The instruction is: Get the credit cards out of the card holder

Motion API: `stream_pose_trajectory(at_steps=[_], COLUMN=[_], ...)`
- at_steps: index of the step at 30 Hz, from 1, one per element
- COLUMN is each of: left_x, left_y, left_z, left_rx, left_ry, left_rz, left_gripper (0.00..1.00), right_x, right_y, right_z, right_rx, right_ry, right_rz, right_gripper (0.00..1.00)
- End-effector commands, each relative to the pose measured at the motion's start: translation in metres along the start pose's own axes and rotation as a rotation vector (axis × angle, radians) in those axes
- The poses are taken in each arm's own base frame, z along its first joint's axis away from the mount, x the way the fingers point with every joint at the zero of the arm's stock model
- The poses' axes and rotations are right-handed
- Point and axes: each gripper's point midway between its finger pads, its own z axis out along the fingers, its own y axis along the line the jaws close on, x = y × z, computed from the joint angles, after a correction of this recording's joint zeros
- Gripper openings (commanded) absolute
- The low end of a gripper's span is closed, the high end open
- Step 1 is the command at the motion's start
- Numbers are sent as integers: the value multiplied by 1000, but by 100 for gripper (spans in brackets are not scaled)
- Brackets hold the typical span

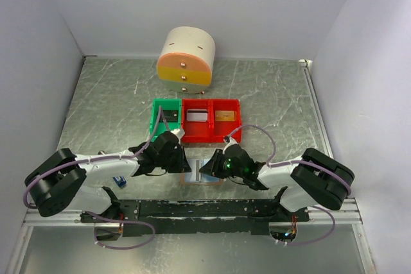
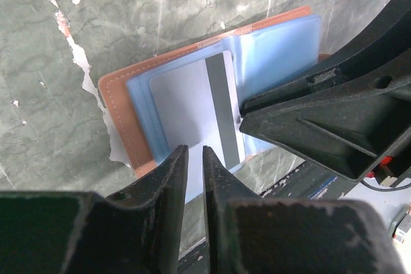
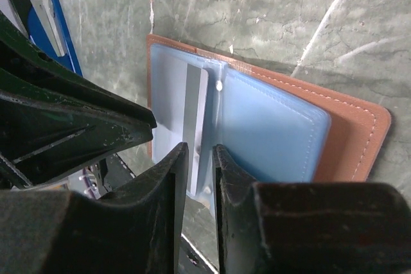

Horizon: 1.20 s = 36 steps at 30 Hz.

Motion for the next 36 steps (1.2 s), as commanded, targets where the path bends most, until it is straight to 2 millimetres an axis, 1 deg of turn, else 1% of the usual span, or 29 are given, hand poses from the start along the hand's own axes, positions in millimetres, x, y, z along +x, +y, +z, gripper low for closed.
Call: stream_pose_trajectory(at_steps=[1, 3, 7, 11, 15, 17, 20, 22, 23, 24, 27, 29, 36], left_x=[-6, -4, 0, 2, 6, 8, 10, 11, 12, 12, 12, 12, 11], left_y=[-1, 3, 11, 13, 17, 18, 20, 22, 23, 24, 26, 28, 35], left_z=[0, 2, 4, 7, 11, 11, 11, 11, 11, 11, 11, 10, 9], left_rx=[-17, -33, -66, -79, -95, -94, -98, -102, -105, -107, -117, -128, -168], left_ry=[-26, -14, 2, 20, 37, 40, 42, 43, 44, 44, 42, 39, 31], left_rz=[30, 29, 25, 29, 26, 28, 27, 26, 25, 23, 21, 21, 18], left_gripper=[24, 22, 22, 21, 14, 13, 13, 12, 12, 12, 12, 12, 14], right_x=[4, 3, 3, 2, 1, 2, 5, 6, 6, 7, 7, 5, 1], right_y=[-13, -12, -11, -15, -11, -9, -4, -3, -1, 1, 4, 3, -11], right_z=[-1, -1, 0, 2, 5, 6, 7, 7, 8, 8, 6, 4, -4], right_rx=[45, 38, 39, 73, 75, 60, 20, 12, -1, -13, -29, -21, 14], right_ry=[16, 13, 18, 21, 33, 35, 46, 46, 46, 51, 55, 43, 28], right_rz=[10, 15, 20, 19, 2, 11, 34, 46, 47, 46, 52, 53, 50], right_gripper=[23, 21, 21, 21, 21, 21, 15, 6, 2, 1, 0, 0, 0])
